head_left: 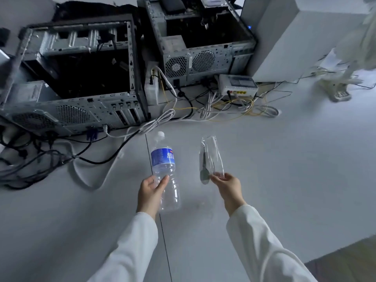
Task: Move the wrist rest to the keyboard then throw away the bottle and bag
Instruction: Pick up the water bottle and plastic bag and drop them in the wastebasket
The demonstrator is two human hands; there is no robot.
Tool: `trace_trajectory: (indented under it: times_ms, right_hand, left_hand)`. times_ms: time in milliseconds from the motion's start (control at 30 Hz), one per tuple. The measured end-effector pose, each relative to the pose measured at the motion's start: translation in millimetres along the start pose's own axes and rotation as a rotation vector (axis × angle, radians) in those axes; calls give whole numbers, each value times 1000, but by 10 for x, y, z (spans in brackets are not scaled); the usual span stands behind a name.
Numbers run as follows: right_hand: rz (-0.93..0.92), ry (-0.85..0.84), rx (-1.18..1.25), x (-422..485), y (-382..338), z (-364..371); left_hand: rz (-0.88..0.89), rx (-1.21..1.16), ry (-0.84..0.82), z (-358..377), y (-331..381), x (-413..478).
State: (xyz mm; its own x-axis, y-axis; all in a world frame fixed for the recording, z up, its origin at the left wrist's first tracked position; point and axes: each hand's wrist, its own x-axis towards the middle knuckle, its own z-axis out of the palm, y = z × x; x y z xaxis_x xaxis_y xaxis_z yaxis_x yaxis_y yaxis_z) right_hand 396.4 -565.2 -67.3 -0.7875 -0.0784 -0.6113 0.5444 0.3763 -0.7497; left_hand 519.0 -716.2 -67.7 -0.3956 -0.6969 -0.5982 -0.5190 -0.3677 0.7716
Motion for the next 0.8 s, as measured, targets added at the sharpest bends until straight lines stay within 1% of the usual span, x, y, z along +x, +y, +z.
trace_trajectory:
  times_ms: [67, 200, 367, 600, 700, 800]
  right_hand:
    - [-1, 19, 63, -145, 44, -142]
    - [-1, 99, 166, -463, 247, -440]
    - [38, 202, 303, -864, 632, -909]
    - [62, 427, 447, -1365, 1209, -1919]
    - [93, 501, 513, -1477, 1478, -2428]
    - [117, 561, 579, -1480, 1732, -2920]
  left_hand:
    - [25, 4, -51, 30, -6, -106]
    - [62, 25, -202, 131, -63, -358]
    - [51, 112, -406, 397, -231, -741]
    - [132, 202, -630, 1088, -482, -1520]
    - [138, 273, -728, 1459, -605, -1912]
    - [128, 329, -778, 1879, -756, -2253]
